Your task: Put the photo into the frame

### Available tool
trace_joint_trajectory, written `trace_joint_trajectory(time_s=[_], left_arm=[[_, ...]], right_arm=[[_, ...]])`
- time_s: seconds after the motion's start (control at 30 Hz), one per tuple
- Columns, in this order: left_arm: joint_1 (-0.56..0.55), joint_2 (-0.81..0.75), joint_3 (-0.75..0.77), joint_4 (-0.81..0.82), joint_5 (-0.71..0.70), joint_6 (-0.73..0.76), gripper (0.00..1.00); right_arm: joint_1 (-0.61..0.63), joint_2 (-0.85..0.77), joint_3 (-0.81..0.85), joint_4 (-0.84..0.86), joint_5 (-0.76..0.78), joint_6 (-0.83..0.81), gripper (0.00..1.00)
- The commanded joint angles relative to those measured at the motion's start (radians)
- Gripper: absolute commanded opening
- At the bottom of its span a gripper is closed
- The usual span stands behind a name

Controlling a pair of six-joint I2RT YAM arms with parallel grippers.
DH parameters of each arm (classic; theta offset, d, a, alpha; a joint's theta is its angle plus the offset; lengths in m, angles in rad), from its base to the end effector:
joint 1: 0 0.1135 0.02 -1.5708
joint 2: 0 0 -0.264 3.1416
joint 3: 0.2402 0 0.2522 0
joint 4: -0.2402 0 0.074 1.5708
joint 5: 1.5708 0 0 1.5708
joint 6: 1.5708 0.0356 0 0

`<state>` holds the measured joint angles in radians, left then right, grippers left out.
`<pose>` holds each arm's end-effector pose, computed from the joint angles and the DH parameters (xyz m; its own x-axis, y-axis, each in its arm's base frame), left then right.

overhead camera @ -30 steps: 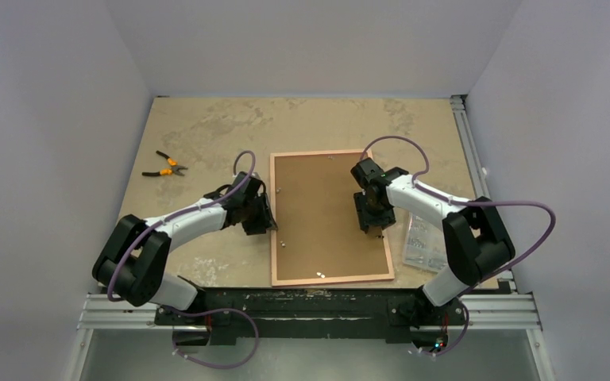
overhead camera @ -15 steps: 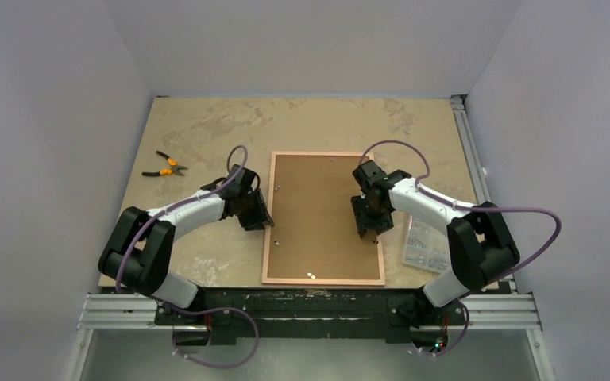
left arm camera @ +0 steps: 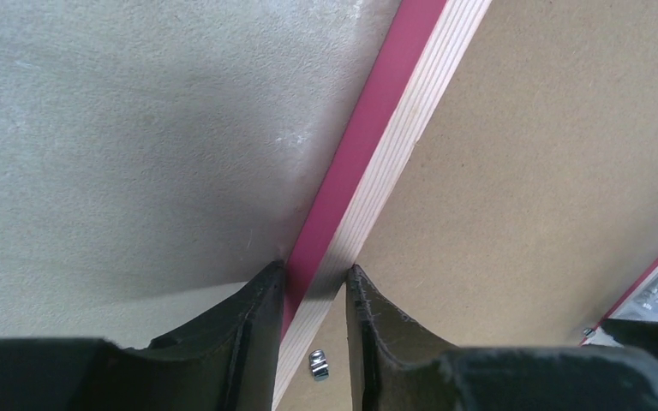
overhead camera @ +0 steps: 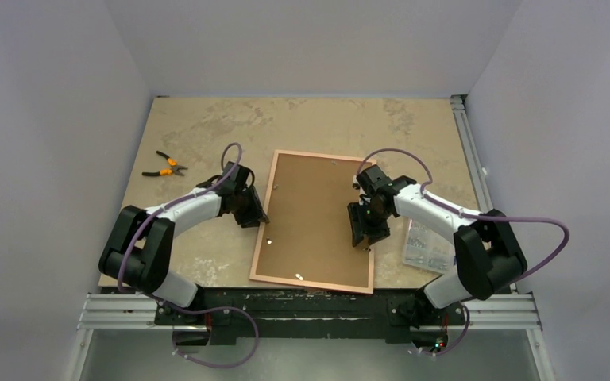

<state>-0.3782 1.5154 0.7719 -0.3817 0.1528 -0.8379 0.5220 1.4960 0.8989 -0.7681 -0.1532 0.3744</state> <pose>0.2520 -0.1060 0.1569 -0.8776 -0.4417 -0.1863 -0.3383 0.8459 -0.4122 0.2217 0.1338 0.1818 -0.9799 -0.1467 -0.1354 -0.1734 0.9614 0.2137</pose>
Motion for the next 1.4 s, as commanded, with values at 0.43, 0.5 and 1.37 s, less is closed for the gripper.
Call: trace_joint_trajectory(time_s=[0.43,0.5,1.37], left_arm=[[0.013,0.031,-0.05,-0.012,-0.078,0.038,0.27],[0.013,0.034,-0.049,-0.013,-0.078,0.036,0.27],[0.013,0.011,-0.057,-0.021,-0.092,0.031,0.36]], right_arm=[[0.049,0.032,-0.057,-0.062,-0.088,0.038,0.49],[0.076,0.033,-0.056,-0.077,-0.074,0.049,0.48],[0.114,-0.183,-0.014,0.011,-0.315,0.181,0.51]])
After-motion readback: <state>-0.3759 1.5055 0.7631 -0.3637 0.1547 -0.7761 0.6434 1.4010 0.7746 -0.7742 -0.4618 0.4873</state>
